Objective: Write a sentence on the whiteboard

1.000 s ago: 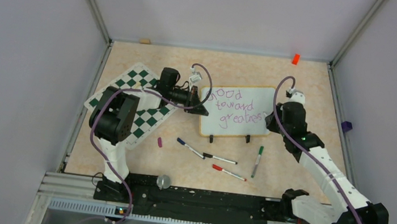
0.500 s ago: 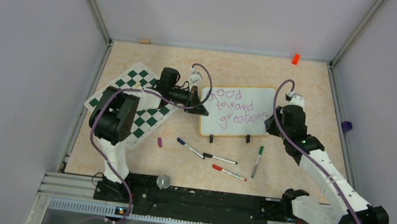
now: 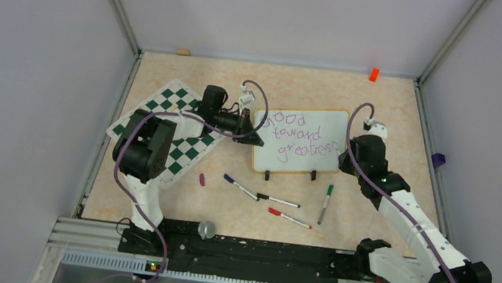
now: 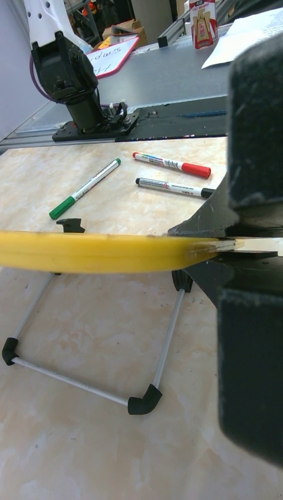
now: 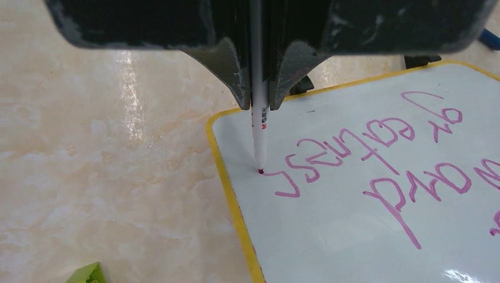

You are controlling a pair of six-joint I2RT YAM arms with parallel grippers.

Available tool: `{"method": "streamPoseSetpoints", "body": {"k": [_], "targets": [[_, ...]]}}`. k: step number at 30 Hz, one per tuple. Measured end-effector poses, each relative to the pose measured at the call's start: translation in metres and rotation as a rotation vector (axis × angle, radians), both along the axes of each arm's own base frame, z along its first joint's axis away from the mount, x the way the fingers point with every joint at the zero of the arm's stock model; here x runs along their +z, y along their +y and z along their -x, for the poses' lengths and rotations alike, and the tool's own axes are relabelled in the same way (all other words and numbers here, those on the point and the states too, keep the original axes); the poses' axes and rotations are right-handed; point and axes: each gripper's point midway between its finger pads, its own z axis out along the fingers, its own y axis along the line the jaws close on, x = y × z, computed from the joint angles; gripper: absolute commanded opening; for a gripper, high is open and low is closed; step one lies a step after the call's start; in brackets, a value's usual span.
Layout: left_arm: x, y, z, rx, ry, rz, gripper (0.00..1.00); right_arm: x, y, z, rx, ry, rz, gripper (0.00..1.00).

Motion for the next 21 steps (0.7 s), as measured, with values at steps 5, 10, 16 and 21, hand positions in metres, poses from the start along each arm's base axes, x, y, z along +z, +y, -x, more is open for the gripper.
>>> {"method": "streamPoseSetpoints", "body": {"k": [5, 10, 16, 21], "targets": [[0.0, 0.0, 0.0, 0.0, 0.0, 0.0, 0.0, -0.0019, -0.0007, 0.0017, -0.001, 0.01, 0.003, 0.0], [0.0, 0.0, 0.0, 0.0, 0.0, 0.0, 0.0, -0.0027, 0.0003, 0.0023, 0.0, 0.015, -0.002, 0.0], [0.0, 0.0, 0.0, 0.0, 0.0, 0.0, 0.0, -0.0073, 0.0038, 0.0055, 0.018, 0.029, -0.016, 0.0], [0.0, 0.0, 0.0, 0.0, 0.0, 0.0, 0.0, -0.008, 0.0089, 0.0071, 0.042, 0.035, -0.033, 0.0]]}}
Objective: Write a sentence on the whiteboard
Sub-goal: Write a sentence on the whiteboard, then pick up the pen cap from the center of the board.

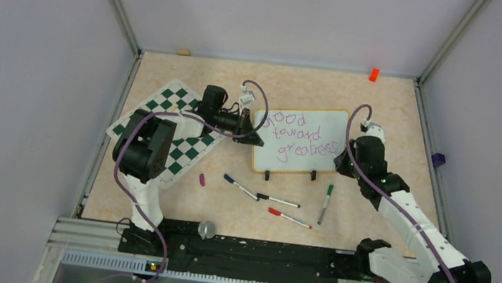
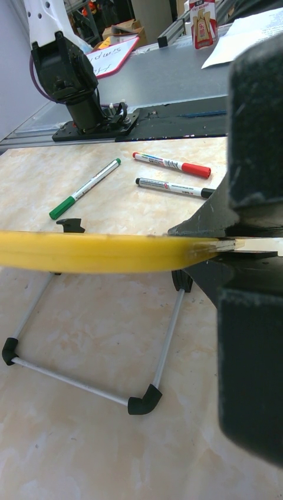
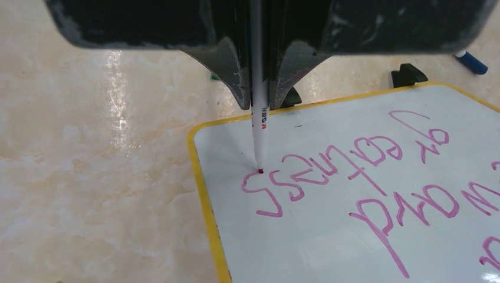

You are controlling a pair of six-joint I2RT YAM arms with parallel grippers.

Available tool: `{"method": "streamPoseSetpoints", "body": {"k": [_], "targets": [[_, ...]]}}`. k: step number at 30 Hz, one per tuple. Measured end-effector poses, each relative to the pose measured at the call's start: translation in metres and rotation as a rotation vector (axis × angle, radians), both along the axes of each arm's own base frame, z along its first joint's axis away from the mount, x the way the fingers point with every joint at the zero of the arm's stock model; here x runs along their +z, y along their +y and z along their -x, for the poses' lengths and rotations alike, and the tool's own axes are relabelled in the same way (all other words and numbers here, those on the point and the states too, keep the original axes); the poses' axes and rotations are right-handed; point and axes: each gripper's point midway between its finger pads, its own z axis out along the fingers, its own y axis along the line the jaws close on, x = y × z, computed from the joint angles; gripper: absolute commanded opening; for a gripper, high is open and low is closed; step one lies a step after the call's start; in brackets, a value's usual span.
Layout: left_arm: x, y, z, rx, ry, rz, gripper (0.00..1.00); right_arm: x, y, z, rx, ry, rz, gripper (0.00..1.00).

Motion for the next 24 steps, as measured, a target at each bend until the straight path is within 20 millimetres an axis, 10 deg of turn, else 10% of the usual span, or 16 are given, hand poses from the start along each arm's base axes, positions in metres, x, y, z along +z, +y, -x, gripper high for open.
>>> {"method": "streamPoseSetpoints", "body": {"k": [5, 14, 18, 21, 24], "targets": [[0.0, 0.0, 0.0, 0.0, -0.001, 0.0, 0.0, 0.004, 0.009, 0.002, 0.034, -0.004, -0.039, 0.0], [-0.004, 0.0, -0.003, 0.014, -0.029, -0.012, 0.31, 0.046, 0.012, 0.01, 0.064, -0.095, -0.087, 0.0], [-0.014, 0.001, 0.001, 0.025, -0.021, -0.037, 0.54, 0.056, 0.014, 0.01, 0.074, -0.114, -0.098, 0.0], [-0.022, 0.004, 0.008, 0.035, -0.005, -0.056, 0.94, 0.056, 0.013, 0.014, 0.078, -0.108, -0.098, 0.0], [-0.021, 0.006, 0.011, 0.041, -0.011, -0.062, 0.99, 0.058, 0.013, 0.016, 0.079, -0.115, -0.098, 0.0]]}}
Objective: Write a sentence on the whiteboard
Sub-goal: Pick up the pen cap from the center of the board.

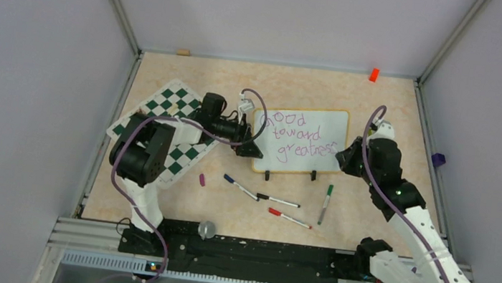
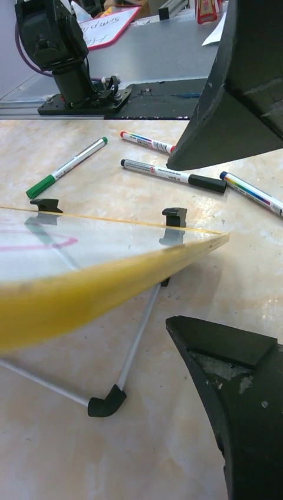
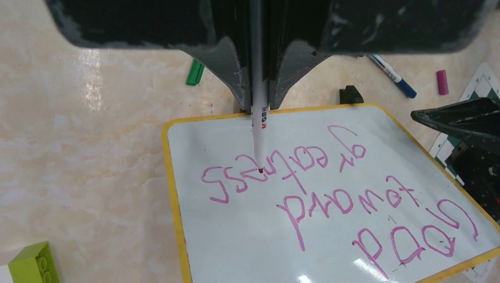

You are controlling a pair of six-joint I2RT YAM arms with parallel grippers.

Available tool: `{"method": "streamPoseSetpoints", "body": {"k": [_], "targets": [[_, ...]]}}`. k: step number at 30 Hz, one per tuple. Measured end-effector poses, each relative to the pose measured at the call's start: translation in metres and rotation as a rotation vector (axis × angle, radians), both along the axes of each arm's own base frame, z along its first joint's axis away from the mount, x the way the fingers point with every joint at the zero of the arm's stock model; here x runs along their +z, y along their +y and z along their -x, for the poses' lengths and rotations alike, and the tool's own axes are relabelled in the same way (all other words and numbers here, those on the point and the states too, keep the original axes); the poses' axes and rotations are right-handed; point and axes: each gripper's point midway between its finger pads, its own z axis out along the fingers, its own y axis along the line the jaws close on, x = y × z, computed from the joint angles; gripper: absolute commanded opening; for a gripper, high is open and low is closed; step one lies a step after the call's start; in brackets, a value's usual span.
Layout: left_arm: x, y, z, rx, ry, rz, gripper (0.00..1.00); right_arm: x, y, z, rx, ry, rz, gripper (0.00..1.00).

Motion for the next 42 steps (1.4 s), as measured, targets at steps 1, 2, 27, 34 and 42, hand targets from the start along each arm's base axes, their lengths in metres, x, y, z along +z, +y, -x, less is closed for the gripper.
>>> {"method": "streamPoseSetpoints", "body": {"k": [1, 2, 27, 34, 42], "targets": [[0.001, 0.001, 0.001, 0.003, -0.003, 0.0, 0.99, 0.001, 0.0, 0.001, 0.001, -0.002, 0.002, 0.0], [0.003, 0.001, 0.002, 0.004, -0.009, 0.002, 0.99, 0.0, -0.001, 0.001, 0.003, -0.002, 0.004, 0.0], [0.07, 0.134, -0.003, 1.046, -0.004, -0.27, 0.95, 0.033, -0.007, 0.001, 0.004, -0.071, 0.036, 0.0], [0.054, 0.187, 0.022, 1.383, 0.218, -0.323, 0.82, 0.038, -0.007, 0.001, 0.008, -0.083, 0.038, 0.0], [0.023, 0.201, 0.064, 1.411, 0.447, -0.584, 0.61, 0.038, -0.005, 0.002, 0.024, -0.063, 0.046, 0.0]]}}
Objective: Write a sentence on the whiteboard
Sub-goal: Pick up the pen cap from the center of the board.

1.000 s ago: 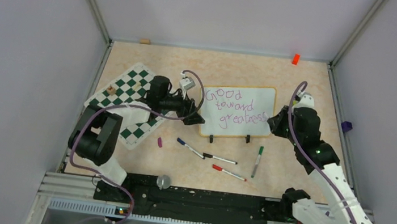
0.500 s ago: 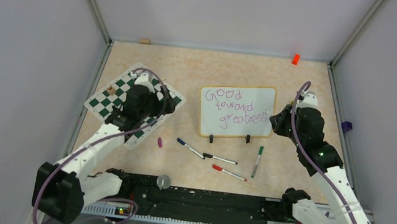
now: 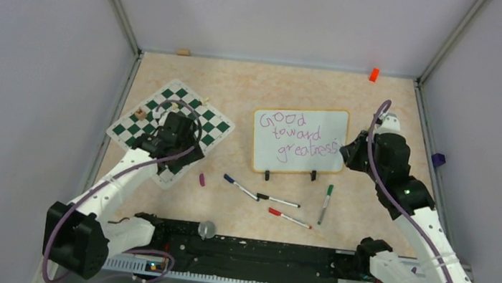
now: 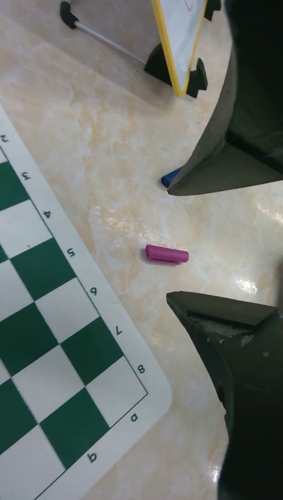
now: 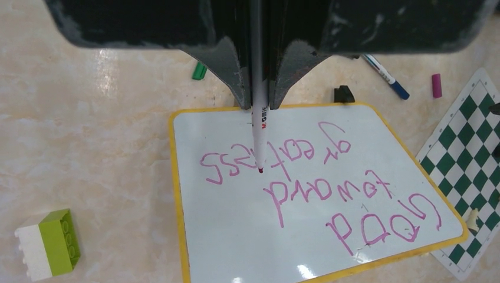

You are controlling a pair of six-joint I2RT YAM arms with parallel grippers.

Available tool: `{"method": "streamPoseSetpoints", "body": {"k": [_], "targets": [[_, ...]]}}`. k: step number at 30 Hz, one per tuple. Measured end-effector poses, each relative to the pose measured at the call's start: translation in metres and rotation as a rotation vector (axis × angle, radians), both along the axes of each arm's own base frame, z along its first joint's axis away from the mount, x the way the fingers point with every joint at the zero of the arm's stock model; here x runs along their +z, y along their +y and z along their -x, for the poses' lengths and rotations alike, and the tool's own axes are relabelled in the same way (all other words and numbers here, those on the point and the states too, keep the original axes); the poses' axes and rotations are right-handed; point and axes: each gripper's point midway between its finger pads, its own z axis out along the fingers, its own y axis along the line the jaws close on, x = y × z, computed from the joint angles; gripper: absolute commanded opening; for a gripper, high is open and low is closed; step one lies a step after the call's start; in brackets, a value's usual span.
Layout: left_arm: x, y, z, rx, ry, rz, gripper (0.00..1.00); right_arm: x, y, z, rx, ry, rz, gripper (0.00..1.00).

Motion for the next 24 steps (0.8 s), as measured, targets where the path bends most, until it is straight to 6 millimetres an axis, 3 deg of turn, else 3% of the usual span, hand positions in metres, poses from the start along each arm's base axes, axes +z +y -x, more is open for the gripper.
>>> {"method": "streamPoseSetpoints", "body": {"k": [6, 12, 24], "targets": [[-0.03, -0.019, 0.021, -0.11, 0.166, -0.002, 0.7, -0.006, 0.004, 0.001, 0.022, 0.027, -0.002, 0.0], [-0.051, -0.034, 0.032, -0.167, 0.264, -0.011, 0.7, -0.007, 0.006, 0.002, 0.036, 0.03, -0.002, 0.0], [-0.078, -0.026, 0.035, -0.11, 0.35, -0.087, 0.59, -0.005, 0.01, 0.004, 0.061, 0.028, -0.014, 0.0]]}}
